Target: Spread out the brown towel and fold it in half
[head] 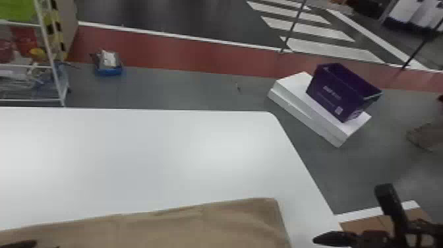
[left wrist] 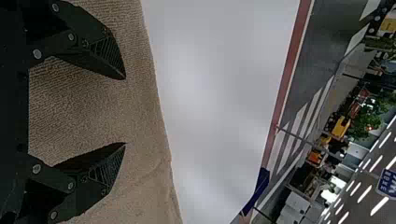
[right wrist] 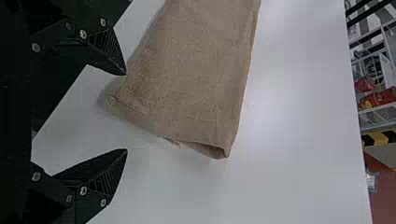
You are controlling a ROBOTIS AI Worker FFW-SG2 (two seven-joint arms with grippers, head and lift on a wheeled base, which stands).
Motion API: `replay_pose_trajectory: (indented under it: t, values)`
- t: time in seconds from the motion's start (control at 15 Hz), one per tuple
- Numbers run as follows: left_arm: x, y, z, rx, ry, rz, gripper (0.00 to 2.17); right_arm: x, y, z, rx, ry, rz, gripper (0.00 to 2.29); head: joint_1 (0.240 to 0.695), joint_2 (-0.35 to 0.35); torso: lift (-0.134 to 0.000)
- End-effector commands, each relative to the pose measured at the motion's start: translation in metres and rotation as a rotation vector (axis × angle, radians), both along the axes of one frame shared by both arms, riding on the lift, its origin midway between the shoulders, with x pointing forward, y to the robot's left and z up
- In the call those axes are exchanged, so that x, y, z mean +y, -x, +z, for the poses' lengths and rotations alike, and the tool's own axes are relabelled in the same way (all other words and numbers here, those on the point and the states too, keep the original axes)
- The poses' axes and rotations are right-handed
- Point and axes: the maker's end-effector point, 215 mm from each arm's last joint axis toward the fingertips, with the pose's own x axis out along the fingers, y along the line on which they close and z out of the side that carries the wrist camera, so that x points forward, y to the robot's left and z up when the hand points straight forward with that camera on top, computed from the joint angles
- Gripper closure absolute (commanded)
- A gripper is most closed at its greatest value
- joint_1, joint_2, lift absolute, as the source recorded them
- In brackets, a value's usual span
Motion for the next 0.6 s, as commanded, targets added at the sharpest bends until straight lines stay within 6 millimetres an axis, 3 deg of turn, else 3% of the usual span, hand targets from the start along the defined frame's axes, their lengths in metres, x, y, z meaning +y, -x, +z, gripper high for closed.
replay_pose_trajectory:
  t: [0.0,0.27,0.53]
  values:
    - [0.004,-0.002,0.001,-0.015,-0.013,0.001,0.45,0.006,-0.005,-0.011,0.031,0.005,-0.021,0.35,0.695,-0.35,-0.124]
    - [0.012,-0.004,0.001,-0.047,-0.026,0.008,0.45,0.02,-0.035,-0.018,-0.135,0.068,0.03,0.34,0.695,-0.348,-0.124]
    - [0.017,-0.003,0.002,-0.053,-0.023,0.011,0.45,0.024,-0.053,-0.027,-0.293,0.158,0.089,0.34,0.695,-0.295,-0.124]
